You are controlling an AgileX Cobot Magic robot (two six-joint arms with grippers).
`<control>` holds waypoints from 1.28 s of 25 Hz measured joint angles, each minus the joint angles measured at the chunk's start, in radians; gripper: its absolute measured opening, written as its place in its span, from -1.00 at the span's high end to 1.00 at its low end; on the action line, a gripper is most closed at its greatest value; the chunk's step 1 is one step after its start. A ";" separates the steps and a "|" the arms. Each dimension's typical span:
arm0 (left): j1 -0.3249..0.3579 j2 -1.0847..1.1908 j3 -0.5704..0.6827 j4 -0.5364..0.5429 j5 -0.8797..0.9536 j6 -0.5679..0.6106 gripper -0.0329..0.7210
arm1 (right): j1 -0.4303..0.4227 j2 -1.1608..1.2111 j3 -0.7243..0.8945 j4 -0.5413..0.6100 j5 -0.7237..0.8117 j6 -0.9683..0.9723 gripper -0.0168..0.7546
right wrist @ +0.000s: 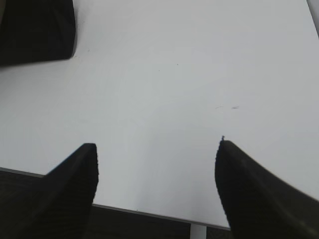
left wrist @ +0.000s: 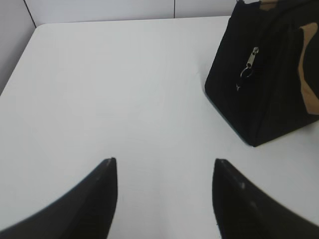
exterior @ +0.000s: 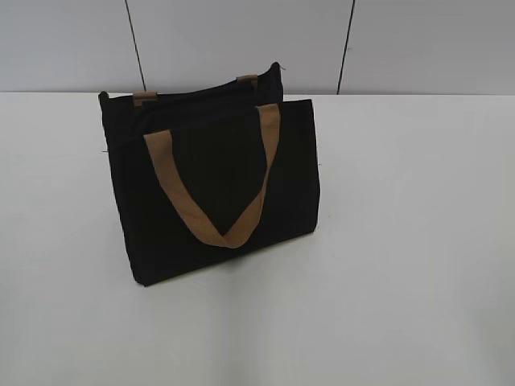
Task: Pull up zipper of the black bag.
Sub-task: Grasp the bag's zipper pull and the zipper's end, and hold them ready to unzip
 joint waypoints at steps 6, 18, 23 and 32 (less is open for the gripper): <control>0.000 0.000 0.000 0.000 0.000 0.000 -0.28 | 0.000 0.000 0.000 0.000 0.000 0.000 -0.49; 0.000 0.000 0.000 0.000 0.000 0.000 -0.28 | 0.000 0.000 0.000 0.000 0.000 0.000 -0.49; 0.000 0.000 0.000 0.000 0.000 0.000 -0.28 | 0.000 0.000 0.000 0.000 0.000 0.000 -0.49; 0.000 0.000 0.000 0.000 0.000 0.000 -0.28 | 0.000 0.000 0.000 0.000 0.000 0.000 -0.49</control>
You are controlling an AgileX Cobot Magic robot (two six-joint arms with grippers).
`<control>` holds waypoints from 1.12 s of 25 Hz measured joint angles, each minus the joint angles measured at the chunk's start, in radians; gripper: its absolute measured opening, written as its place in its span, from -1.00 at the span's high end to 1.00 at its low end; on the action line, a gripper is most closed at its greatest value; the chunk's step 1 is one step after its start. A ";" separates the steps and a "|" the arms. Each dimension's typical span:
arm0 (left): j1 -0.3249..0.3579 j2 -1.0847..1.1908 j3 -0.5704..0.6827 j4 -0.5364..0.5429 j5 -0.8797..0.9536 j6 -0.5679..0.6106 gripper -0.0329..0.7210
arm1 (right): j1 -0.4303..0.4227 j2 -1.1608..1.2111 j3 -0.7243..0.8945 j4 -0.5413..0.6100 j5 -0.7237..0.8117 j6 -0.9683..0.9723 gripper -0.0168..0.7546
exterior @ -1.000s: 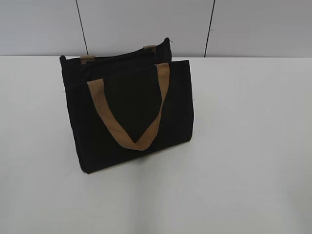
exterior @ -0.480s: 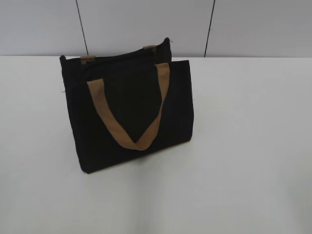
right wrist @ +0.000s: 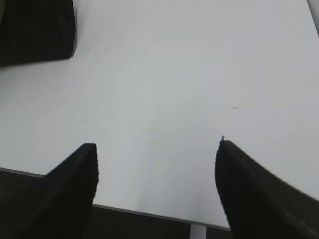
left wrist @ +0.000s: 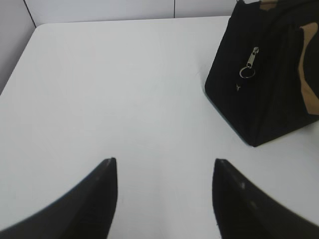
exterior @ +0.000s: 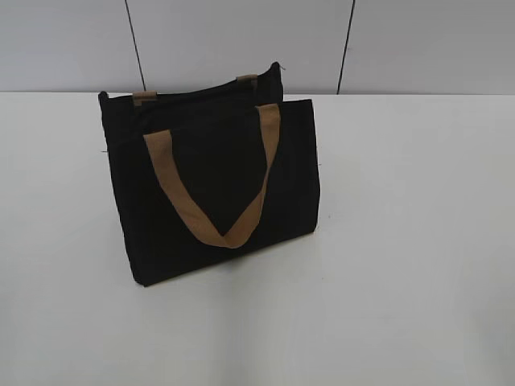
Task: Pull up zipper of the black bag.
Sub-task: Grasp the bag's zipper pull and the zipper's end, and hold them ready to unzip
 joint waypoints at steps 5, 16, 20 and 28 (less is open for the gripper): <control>0.000 0.025 -0.006 -0.001 -0.007 -0.002 -0.28 | 0.000 0.000 0.000 0.000 0.000 0.000 -0.49; 0.000 0.501 -0.072 -0.062 -0.201 0.108 -0.29 | 0.000 0.063 0.000 0.000 0.000 0.000 -0.49; 0.000 0.667 -0.077 -0.143 -0.363 0.230 -0.29 | 0.000 0.207 -0.032 0.010 -0.001 0.000 -0.49; 0.000 1.038 -0.078 -0.524 -0.572 0.736 -0.28 | 0.000 0.507 -0.222 0.045 0.007 -0.032 -0.49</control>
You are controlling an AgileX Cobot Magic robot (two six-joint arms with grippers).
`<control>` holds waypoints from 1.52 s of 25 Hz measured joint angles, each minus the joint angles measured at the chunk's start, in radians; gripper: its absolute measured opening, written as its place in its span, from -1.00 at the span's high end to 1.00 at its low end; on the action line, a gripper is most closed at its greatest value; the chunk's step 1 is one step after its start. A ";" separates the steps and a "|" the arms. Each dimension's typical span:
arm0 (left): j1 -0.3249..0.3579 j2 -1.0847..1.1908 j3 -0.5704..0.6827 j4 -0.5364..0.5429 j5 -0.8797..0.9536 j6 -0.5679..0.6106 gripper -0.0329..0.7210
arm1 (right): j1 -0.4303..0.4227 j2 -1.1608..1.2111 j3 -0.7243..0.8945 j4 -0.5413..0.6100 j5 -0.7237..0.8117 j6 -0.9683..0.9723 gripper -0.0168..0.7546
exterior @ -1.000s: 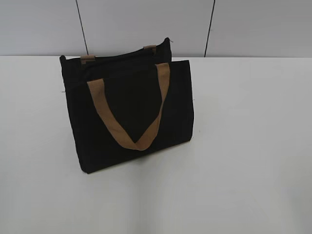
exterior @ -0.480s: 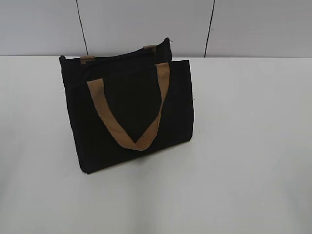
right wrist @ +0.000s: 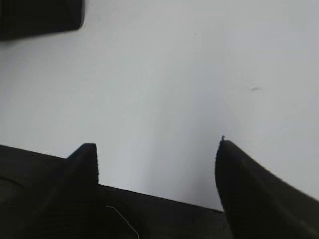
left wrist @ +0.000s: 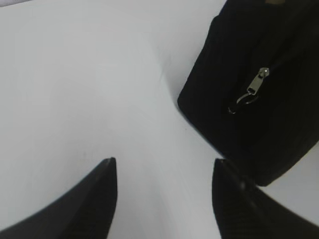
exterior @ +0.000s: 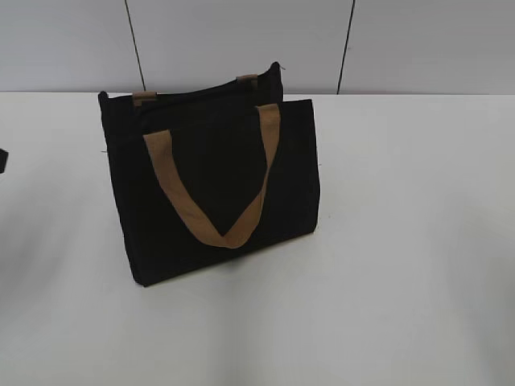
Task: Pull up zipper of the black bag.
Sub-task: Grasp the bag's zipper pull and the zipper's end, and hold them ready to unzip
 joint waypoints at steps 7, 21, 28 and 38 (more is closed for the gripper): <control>0.000 0.219 -0.001 -0.539 0.003 0.675 -0.25 | 0.000 0.218 -0.171 0.048 0.046 -0.078 -0.49; 0.000 0.551 -0.002 -0.921 0.073 1.372 -0.16 | 0.000 0.461 -0.371 0.187 0.074 -0.184 -0.49; 0.000 0.669 -0.003 -1.034 0.178 1.641 -0.29 | 0.000 0.481 -0.372 0.219 0.079 -0.207 -0.49; 0.000 0.791 -0.066 -1.053 0.285 1.770 -0.29 | 0.000 0.481 -0.372 0.219 0.079 -0.208 -0.49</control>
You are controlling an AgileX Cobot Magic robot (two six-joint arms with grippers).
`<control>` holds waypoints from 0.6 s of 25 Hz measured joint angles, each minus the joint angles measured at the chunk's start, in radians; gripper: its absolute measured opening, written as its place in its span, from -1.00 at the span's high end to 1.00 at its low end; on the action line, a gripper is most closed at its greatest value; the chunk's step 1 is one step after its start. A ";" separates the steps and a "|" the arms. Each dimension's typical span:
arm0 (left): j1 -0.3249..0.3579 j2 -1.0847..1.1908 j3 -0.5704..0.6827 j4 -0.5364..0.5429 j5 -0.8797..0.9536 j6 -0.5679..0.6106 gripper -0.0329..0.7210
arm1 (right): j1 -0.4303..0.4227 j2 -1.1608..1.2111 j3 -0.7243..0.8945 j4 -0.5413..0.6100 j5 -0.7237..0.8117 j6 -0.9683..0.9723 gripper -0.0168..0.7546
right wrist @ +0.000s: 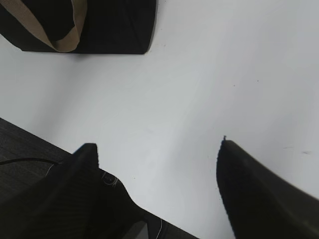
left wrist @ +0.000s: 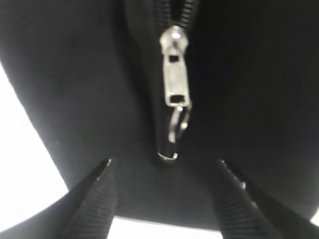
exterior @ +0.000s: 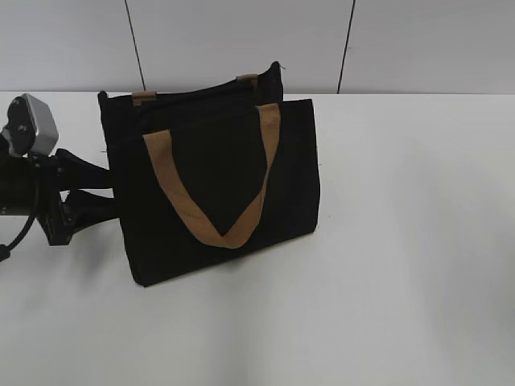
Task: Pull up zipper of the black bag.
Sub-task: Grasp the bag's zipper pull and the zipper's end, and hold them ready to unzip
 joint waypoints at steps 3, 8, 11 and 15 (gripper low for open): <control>0.000 0.026 -0.022 -0.003 0.029 0.001 -0.29 | 0.000 0.000 0.000 0.000 0.000 0.000 -0.49; -0.028 0.059 -0.030 -0.003 0.037 0.002 -0.29 | 0.000 0.000 0.000 0.002 0.000 0.000 -0.49; -0.072 0.069 -0.047 -0.003 0.012 0.003 -0.29 | 0.000 0.000 0.000 0.002 0.000 0.000 -0.49; -0.110 0.072 -0.080 -0.002 -0.064 0.003 -0.29 | 0.000 0.000 0.000 0.003 0.000 0.000 -0.49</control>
